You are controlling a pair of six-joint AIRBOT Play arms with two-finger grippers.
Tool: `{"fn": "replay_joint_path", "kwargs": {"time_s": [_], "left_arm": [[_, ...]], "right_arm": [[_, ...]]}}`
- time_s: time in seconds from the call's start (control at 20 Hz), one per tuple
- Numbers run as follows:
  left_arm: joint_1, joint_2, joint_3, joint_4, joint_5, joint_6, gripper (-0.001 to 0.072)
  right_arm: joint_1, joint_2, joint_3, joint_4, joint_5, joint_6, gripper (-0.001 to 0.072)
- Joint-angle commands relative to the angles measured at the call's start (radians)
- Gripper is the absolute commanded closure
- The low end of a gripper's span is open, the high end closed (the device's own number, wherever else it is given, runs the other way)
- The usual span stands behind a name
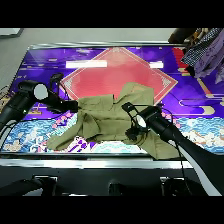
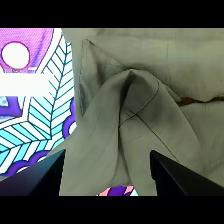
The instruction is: Fold the clothes and pants, and hang the long-sleeved shirts on hangers.
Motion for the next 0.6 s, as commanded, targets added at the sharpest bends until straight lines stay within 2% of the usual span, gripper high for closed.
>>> {"fn": "replay_joint_path", "kwargs": {"time_s": [0.0,0.05,0.1,0.15,0.35,0.55], "left_arm": [[0.001,0.0,-0.001,0.008,0.0,0.0,0.0078],[0.001,0.0,-0.001,0.012,-0.001,0.0,-0.0013],[0.001,0.0,-0.001,0.013,-0.002,0.005,-0.0013],[0.0,0.0,-0.001,0.013,-0.007,0.021,-0.0013],[-0.036,0.002,-0.001,0.013,-0.044,0.091,-0.0013],[-0.171,0.016,-0.029,0.013,-0.052,0.179,-0.0013]], "right_arm": [[0.001,-0.016,0.0,-0.043,-0.092,0.053,0.0317],[0.001,-0.019,0.0,-0.068,-0.1,0.071,0.0456],[0.001,-0.021,0.0,-0.086,-0.098,0.077,0.059],[0.001,-0.019,0.001,-0.095,-0.095,0.077,0.0665],[0.001,0.0,0.001,-0.092,-0.037,0.134,0.0682],[0.001,0.035,0.001,-0.055,-0.018,0.254,0.0682]]}}
